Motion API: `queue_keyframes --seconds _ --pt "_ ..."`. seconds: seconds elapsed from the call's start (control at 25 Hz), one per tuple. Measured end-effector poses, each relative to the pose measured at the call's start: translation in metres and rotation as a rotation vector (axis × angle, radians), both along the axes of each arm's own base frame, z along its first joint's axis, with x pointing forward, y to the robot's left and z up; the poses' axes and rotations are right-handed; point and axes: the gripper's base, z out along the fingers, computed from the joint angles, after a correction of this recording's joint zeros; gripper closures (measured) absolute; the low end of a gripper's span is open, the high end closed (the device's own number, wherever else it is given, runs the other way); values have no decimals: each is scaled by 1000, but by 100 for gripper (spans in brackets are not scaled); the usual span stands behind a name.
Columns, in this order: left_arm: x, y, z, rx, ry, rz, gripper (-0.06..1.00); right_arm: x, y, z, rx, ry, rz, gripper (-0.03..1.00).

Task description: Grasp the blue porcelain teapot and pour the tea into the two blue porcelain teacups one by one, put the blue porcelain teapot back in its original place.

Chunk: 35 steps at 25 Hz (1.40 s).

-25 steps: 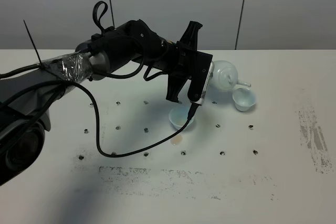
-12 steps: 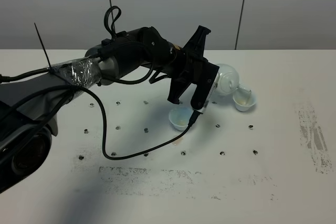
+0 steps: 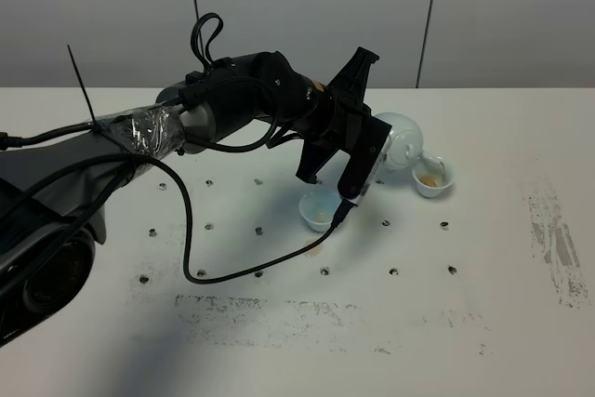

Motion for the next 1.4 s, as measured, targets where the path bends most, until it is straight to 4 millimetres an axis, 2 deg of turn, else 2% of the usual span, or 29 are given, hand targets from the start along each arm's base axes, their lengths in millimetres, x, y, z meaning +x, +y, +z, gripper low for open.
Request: queue_keyframes --seconds 1.4 --pt "4 3 0 66 -73 -17 84 0 0 0 0 0 0 75"
